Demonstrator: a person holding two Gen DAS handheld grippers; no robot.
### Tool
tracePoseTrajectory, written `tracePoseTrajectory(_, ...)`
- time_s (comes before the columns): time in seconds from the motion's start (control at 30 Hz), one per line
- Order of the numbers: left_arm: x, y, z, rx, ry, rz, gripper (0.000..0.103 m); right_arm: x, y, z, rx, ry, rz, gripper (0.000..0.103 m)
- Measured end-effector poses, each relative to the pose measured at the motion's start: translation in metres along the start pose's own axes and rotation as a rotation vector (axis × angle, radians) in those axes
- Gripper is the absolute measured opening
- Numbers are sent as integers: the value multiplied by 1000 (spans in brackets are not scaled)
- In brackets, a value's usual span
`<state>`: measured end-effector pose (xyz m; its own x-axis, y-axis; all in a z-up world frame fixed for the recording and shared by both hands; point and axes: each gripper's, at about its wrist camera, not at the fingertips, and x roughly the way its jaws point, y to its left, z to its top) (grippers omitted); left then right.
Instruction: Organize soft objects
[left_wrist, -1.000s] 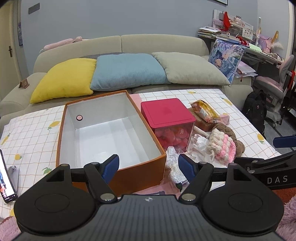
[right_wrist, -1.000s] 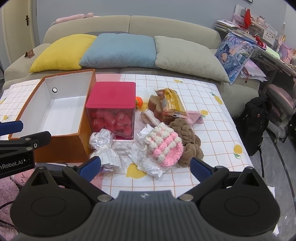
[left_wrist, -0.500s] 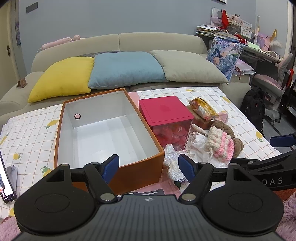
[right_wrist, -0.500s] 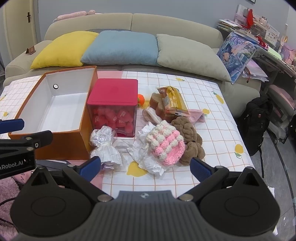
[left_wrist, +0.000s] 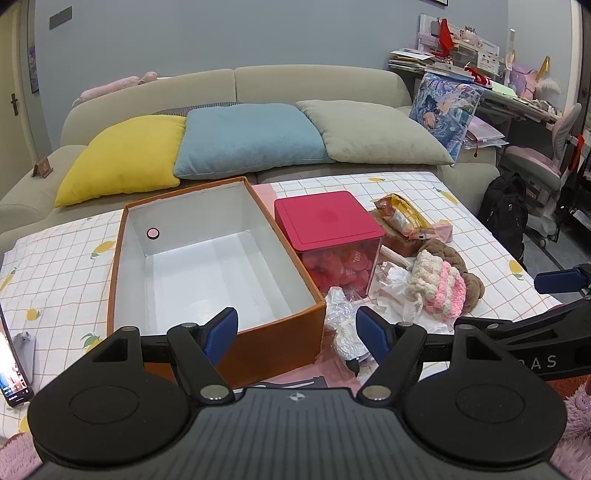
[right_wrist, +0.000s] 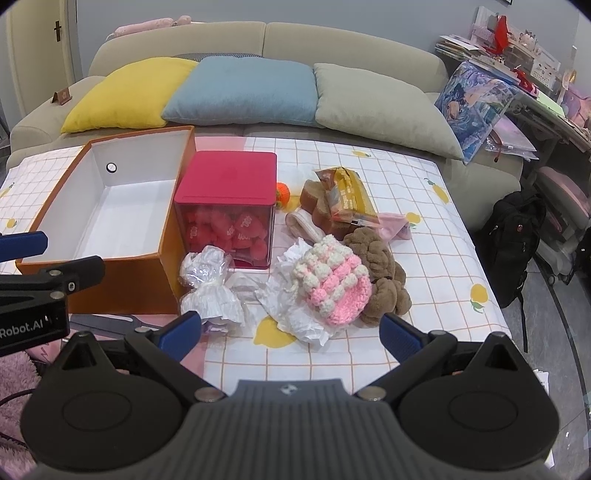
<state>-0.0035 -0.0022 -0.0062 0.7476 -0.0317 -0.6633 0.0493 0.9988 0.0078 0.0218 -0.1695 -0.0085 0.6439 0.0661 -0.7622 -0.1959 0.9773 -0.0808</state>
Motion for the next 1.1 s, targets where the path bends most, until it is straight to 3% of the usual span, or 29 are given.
tracePoseTrajectory(0.73, 2, 1, -1, 0, 14, -14, 86, 3, 0, -3, -1, 6, 3, 100)
tracePoseTrajectory(0.9, 9, 4, 0, -40, 52, -77, 86, 5, -4, -2, -11, 1, 0, 100)
tracePoseTrajectory(1.1, 30, -2, 3, -60, 109, -198, 80, 9, -23, -3, -42, -65, -7, 100)
